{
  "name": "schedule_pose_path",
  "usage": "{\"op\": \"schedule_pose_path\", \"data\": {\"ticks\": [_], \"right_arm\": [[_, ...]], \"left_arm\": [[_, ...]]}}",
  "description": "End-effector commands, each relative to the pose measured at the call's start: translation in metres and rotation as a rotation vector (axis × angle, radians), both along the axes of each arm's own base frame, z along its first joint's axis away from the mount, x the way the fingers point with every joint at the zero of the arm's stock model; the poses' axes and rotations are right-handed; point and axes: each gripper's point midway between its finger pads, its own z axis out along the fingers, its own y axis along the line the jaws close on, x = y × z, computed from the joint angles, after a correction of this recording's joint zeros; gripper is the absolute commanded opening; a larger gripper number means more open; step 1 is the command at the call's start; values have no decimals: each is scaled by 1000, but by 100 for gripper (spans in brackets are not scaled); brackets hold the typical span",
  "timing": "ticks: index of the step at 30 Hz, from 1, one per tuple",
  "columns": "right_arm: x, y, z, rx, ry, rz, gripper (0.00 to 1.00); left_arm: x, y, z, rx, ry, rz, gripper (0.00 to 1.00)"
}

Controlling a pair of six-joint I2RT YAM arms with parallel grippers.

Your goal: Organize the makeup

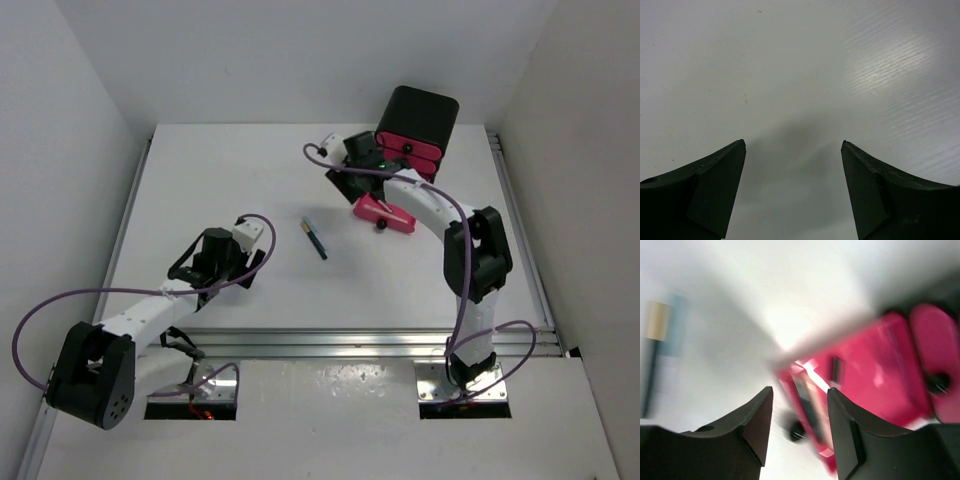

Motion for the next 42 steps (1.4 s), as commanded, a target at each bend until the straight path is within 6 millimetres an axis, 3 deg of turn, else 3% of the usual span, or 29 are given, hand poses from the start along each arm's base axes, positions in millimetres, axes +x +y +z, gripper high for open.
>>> {"op": "schedule_pose_path", "data": {"ticks": [1,5,14,21,28,42], "right_arm": [[-29,80,-18,149,73,126,47],[-34,112,-34,225,149,107,43],[-46,123,-76,250,225,55,34],[-62,114,-102,215,291,29,33],[-66,113,-111,202,312,25,31],[-53,79,-127,50,284,-70,29]], "left_arm": [[3,-4,2,-8,-20,-11,83],[3,-4,2,-8,-20,-11,83],[3,-6,4,-17,-27,-18,83],[5,-6,6,-13,-37,-24,83],[5,-6,6,-13,-37,-24,83],[3,-7,4,-11,-37,-37,83]]}}
